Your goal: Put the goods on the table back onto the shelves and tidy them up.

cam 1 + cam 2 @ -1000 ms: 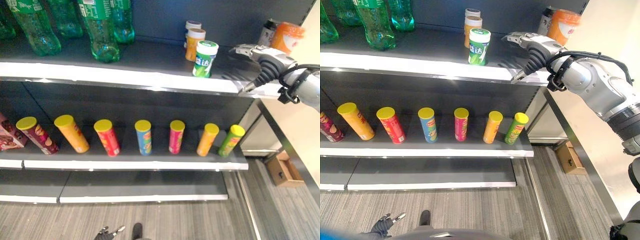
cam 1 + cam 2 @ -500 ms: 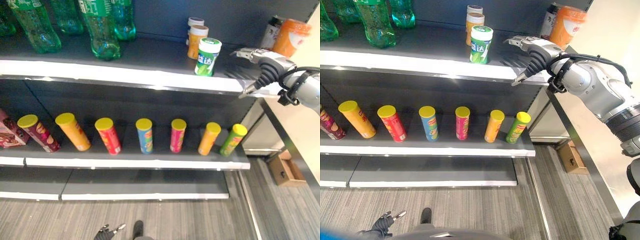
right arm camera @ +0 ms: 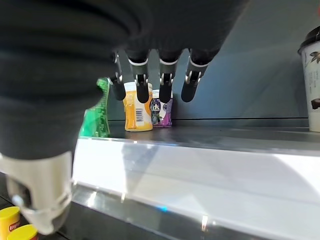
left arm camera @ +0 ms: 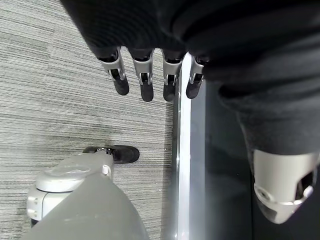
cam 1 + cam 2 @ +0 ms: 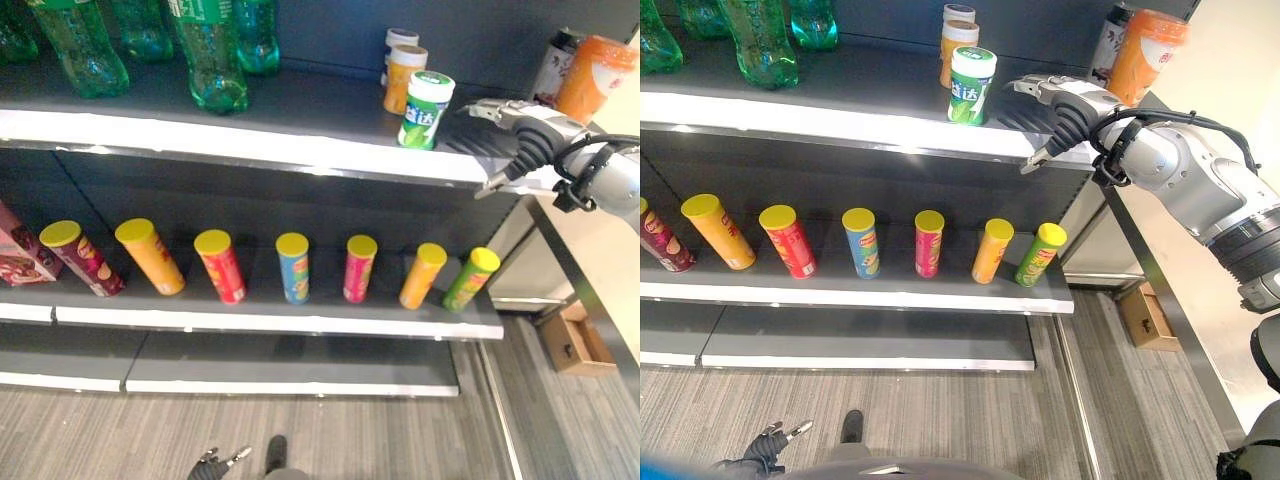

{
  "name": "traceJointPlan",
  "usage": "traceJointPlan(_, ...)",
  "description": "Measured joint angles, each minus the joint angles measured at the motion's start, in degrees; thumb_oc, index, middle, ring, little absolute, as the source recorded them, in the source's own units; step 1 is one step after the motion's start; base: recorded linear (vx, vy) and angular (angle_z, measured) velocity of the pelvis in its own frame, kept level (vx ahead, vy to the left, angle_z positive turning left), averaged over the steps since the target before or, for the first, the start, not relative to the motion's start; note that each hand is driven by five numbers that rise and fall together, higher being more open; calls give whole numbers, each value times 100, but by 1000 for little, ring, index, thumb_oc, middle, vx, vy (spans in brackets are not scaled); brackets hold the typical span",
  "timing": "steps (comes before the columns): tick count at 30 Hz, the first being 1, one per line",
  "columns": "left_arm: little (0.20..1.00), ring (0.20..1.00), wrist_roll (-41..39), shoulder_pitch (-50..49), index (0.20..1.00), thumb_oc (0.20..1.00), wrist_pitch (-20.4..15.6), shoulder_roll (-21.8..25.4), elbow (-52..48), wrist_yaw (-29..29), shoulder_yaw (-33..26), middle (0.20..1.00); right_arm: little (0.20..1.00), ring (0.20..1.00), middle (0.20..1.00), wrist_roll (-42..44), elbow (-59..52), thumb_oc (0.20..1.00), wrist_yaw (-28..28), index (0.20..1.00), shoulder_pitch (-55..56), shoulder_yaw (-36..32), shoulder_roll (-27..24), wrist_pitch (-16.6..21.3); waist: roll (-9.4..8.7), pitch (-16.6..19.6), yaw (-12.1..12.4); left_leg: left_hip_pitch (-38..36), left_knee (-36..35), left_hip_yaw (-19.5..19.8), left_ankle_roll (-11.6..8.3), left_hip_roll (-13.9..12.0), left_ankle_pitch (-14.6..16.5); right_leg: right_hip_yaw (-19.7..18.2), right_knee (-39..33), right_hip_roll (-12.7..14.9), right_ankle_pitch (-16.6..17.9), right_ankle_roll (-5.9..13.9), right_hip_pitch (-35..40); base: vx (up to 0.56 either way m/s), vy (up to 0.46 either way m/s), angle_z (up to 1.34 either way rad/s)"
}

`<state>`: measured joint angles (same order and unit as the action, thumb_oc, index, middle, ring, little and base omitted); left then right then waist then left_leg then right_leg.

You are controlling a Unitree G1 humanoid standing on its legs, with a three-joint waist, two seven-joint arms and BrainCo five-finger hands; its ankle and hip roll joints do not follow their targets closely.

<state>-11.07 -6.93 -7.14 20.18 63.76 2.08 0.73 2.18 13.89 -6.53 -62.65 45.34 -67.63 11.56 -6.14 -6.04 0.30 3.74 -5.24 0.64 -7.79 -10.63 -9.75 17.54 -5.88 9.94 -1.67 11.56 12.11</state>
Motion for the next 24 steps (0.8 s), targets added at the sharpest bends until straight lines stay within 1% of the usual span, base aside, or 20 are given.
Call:
traceJointPlan(20, 1000, 1000, -1, -5, 1000, 1000, 1, 0, 0, 0, 0, 1000, 1000, 1000, 1000, -6, 1, 1000, 0, 1000, -1, 2, 17, 0, -2, 1, 0, -5, 0, 1, 0, 0, 0, 0, 0, -1, 1, -1, 7, 0, 0, 0)
traceJointPlan(24, 1000, 1000, -2, -13, 1000, 1000, 3, 0, -4, 1, -2, 1000, 1000, 1000, 1000, -11, 4, 1000, 1, 1000, -3, 4, 125, -5, -2, 3, 12, -8, 0, 10, 1, 2, -1, 6, 0, -2, 1, -1, 16, 0, 0, 0)
